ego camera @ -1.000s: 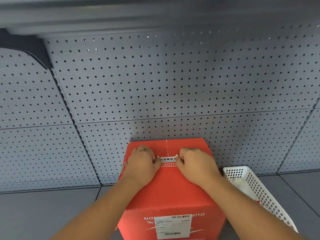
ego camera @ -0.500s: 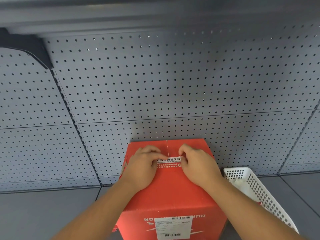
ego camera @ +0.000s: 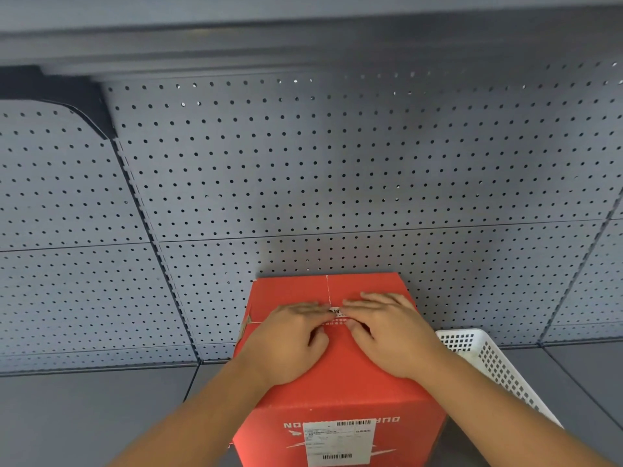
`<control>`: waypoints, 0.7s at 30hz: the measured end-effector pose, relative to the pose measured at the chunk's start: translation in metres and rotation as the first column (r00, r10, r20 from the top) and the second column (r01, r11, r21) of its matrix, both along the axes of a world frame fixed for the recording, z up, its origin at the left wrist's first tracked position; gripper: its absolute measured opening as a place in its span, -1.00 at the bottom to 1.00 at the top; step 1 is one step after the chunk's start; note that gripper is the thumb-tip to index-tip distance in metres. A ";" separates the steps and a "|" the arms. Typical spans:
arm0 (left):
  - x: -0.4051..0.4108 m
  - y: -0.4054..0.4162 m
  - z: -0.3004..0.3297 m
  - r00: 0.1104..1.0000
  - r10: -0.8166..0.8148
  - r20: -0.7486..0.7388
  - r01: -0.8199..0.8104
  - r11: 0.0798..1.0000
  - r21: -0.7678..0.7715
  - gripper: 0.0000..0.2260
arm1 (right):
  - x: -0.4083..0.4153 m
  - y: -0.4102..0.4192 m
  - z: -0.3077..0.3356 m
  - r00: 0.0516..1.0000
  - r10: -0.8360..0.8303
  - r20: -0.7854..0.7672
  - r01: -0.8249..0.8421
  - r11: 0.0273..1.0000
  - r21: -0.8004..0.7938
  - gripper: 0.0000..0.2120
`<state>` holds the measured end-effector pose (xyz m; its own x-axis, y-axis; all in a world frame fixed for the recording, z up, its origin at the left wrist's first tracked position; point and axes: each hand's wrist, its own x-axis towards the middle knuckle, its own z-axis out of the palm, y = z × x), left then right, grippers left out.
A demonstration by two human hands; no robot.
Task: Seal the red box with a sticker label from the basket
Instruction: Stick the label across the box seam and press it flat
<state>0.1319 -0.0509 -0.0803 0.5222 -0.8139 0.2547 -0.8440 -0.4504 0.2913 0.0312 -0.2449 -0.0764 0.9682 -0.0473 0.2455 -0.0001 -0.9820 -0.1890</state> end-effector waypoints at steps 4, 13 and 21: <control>-0.003 0.003 -0.001 0.997 0.041 0.065 -0.042 0.999 0.020 -0.57 | -0.008 -0.002 0.000 0.998 -0.064 0.006 0.064 0.998 -0.017 -0.56; -0.006 0.016 -0.004 0.964 0.230 0.135 -0.230 0.973 -0.015 -0.51 | -0.014 0.003 0.006 0.992 -0.124 0.037 0.125 0.992 -0.025 -0.53; -0.018 0.026 0.005 0.999 0.026 0.031 -0.029 0.994 0.104 -0.55 | -0.027 0.016 0.013 0.995 0.073 -0.071 -0.073 0.997 -0.005 -0.52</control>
<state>0.1138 -0.0251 -0.0753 0.5379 -0.8225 0.1848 -0.8386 -0.4998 0.2168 0.0044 -0.2285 -0.0631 0.9840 0.0257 0.1764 0.0586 -0.9812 -0.1841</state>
